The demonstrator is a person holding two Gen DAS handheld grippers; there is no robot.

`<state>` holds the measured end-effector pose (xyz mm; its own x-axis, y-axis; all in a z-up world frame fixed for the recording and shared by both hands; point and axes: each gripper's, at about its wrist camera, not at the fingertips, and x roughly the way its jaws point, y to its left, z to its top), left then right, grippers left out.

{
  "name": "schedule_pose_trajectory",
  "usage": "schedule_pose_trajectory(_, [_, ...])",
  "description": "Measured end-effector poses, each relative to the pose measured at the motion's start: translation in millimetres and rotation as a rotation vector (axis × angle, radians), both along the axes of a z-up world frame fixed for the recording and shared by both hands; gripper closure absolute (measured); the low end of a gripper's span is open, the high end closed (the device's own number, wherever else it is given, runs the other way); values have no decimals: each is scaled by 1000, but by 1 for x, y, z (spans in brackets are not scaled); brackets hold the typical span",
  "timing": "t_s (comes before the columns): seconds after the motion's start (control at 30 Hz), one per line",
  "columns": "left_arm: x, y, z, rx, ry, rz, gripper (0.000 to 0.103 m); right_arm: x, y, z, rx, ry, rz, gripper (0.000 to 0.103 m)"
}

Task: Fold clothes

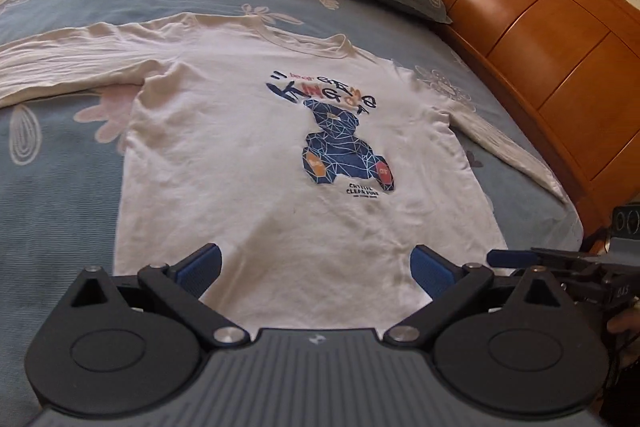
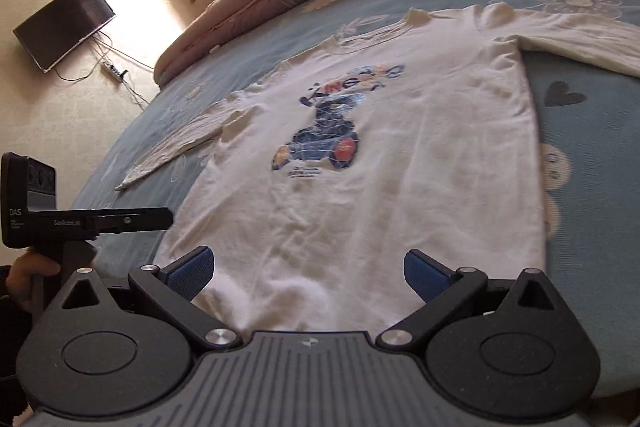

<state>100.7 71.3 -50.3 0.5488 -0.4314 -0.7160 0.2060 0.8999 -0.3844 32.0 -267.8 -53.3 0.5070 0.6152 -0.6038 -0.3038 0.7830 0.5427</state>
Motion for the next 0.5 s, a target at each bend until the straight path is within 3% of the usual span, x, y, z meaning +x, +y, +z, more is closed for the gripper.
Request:
schedule_pose_trajectory(0.07, [4,0,-12,26,29,33,3,5,15,-11,32,33,20,0])
schedule_pose_trajectory(0.2, [-9,16,-20,104,26,35,2,-16,42,-19,-59,26,52,0])
schedule_pose_trajectory(0.3, [-16,22,-18,191,36,21,2,-23,35,-11,-74,51,83,0])
schedule_pose_trajectory(0.37, [-16,22,-13,171,25,6,2,-22,18,0,-91,5,36,0])
schedule_pose_trajectory(0.5, [-8,13,-12,48,-1,-37,2,-2,-13,10,-101,-35,-97,0])
